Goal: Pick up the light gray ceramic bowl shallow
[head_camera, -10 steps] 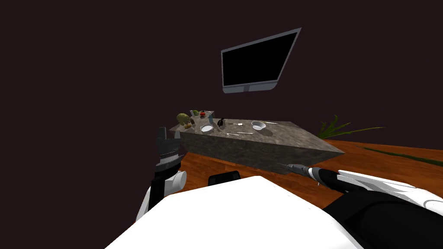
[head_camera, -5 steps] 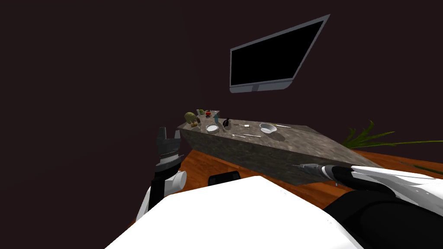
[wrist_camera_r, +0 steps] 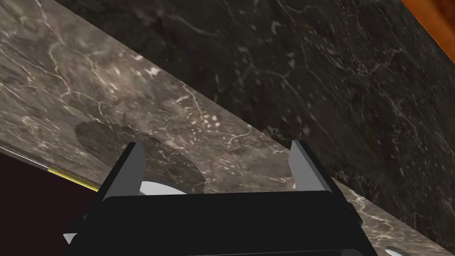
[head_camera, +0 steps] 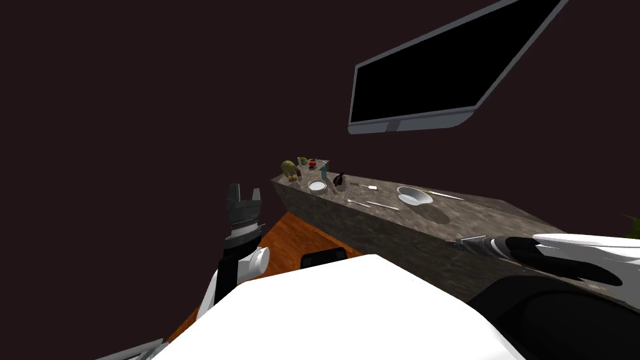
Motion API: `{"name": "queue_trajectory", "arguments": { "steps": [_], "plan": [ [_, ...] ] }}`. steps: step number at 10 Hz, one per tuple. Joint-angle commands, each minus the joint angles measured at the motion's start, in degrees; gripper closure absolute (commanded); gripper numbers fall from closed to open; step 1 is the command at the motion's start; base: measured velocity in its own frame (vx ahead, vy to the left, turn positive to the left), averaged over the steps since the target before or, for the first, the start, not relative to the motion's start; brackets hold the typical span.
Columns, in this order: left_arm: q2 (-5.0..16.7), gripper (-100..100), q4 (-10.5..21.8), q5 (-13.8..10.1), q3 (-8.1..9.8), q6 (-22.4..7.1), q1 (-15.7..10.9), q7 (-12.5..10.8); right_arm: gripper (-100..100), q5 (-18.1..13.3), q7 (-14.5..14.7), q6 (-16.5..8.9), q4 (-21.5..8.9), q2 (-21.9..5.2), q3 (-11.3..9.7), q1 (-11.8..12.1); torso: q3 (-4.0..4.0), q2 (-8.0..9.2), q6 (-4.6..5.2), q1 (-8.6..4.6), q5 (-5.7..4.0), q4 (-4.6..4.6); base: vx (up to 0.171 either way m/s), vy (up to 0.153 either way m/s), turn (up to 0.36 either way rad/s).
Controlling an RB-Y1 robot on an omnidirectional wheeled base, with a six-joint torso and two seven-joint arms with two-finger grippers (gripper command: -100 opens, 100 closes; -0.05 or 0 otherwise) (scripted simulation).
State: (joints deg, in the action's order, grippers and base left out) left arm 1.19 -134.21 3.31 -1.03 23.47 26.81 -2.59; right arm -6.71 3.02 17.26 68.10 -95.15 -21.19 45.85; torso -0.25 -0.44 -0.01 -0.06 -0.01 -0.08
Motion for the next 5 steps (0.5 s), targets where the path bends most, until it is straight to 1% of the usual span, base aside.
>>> {"name": "queue_trajectory", "arguments": {
  "steps": [1,2,3,4,5],
  "plan": [
    [0.0,0,0.0,0.0,0.0,0.0,0.0,0.0,-100,0.2,0.1,-0.5,0.6,-1.3,1.3,2.2,0.0,0.0,0.0,0.0,0.0,0.0,0.092,-0.016,0.122],
    [0.0,0,0.0,0.0,0.01,0.0,0.0,0.0,-100,-0.7,-0.3,-0.1,-0.7,-2.2,1.0,2.5,0.06,0.11,0.08,0.01,-0.01,0.02,0.073,-0.007,0.21],
    [0.0,0,0.0,0.0,0.0,0.0,0.0,0.0,-100,-0.7,-0.3,-0.1,-0.7,-2.2,1.0,2.5,0.1,0.17,0.02,0.03,0.0,0.04,0.051,-0.008,0.117],
    [0.0,0,0.0,0.0,0.0,0.0,0.0,0.0,-100,-1.5,-0.6,0.3,-1.9,-2.9,0.7,2.8,0.16,0.28,0.09,0.05,0.0,0.07,0.068,-0.009,0.249],
    [0.0,0,0.0,0.0,0.0,0.0,0.0,0.0,-100,-2.3,-0.9,0.7,-3.0,-3.5,0.4,3.0,0.14,0.24,0.02,0.05,0.01,0.06,0.096,-0.023,0.346]
  ]
}}
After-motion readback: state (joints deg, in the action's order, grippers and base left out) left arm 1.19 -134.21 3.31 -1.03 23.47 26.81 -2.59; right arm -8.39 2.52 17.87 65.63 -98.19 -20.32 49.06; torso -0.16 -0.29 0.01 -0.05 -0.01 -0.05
